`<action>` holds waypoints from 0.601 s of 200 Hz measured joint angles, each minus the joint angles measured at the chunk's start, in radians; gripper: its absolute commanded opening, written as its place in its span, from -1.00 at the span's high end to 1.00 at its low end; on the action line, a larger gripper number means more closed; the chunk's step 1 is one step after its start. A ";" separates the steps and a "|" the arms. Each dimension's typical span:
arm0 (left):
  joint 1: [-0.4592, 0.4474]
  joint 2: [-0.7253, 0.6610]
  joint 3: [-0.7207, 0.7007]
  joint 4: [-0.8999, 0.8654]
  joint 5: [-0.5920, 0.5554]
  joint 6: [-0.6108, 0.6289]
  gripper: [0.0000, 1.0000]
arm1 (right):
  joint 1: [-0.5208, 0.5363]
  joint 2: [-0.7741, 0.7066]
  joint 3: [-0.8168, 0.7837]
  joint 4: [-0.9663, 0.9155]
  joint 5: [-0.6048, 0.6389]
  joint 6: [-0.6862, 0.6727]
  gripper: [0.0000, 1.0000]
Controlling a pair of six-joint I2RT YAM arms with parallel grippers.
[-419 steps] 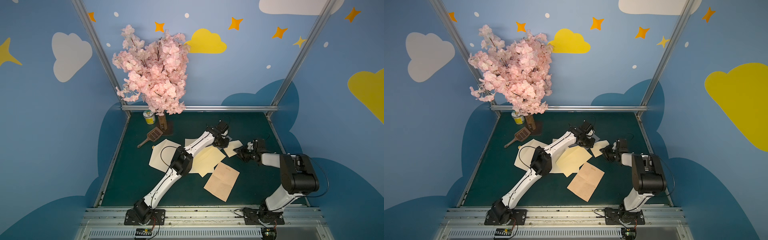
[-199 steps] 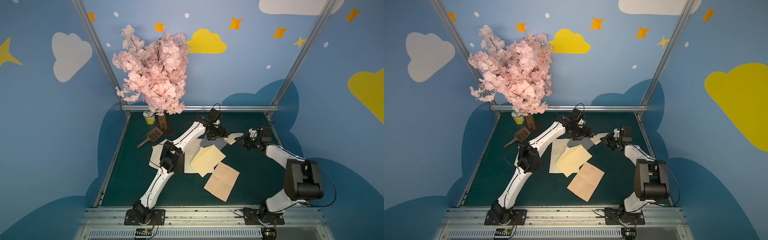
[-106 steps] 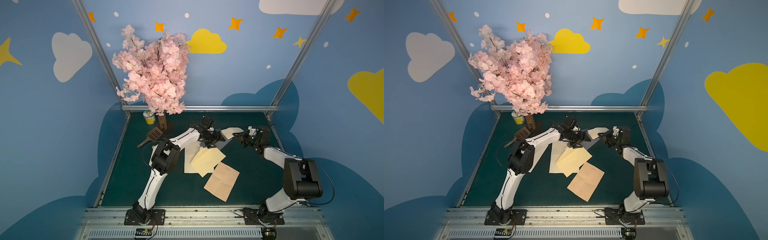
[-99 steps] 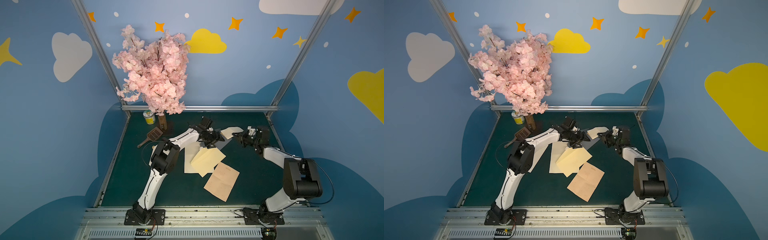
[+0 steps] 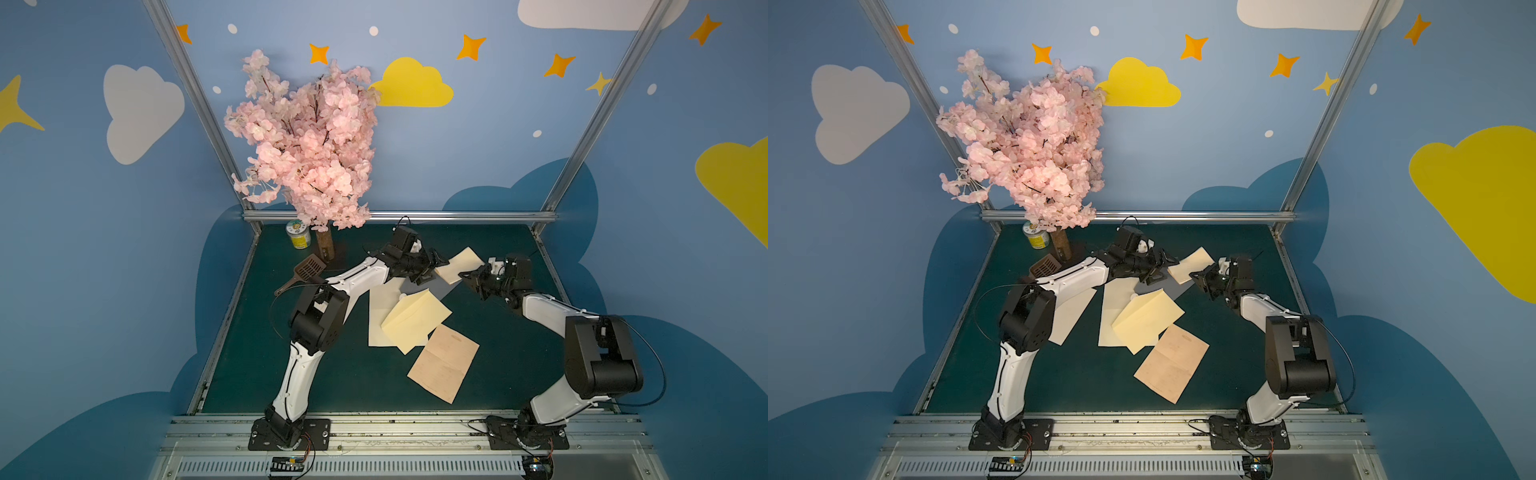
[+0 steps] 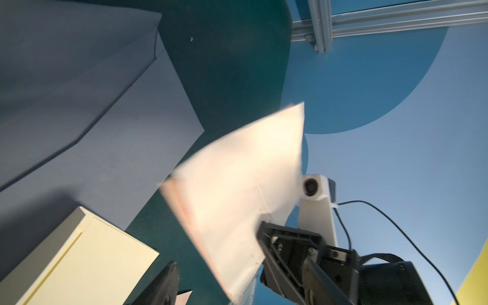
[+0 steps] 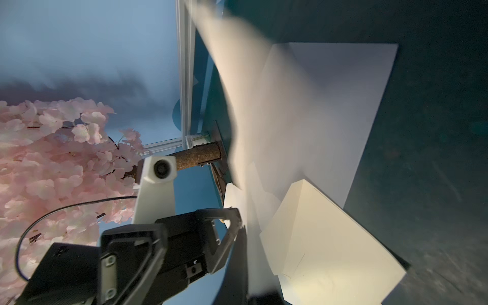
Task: Fold the letter paper in half and place it into the envelope
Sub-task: Fold the letter paper at the center of the board.
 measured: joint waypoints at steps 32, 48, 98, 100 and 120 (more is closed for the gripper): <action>0.009 -0.006 0.002 0.006 0.005 -0.004 -0.46 | 0.001 0.000 0.000 -0.018 0.003 -0.003 1.00; 0.011 -0.005 0.002 0.010 0.008 -0.012 -0.46 | 0.002 -0.003 0.000 -0.019 0.002 -0.002 1.00; 0.010 -0.004 0.000 0.046 0.017 -0.053 -0.46 | 0.002 -0.027 0.000 0.019 -0.010 0.024 1.00; 0.010 -0.004 0.000 0.047 0.018 -0.053 -0.46 | 0.002 -0.027 0.000 0.024 -0.011 0.027 1.00; 0.010 0.000 0.000 0.051 0.019 -0.067 -0.46 | 0.003 -0.030 0.000 0.053 -0.019 0.047 1.00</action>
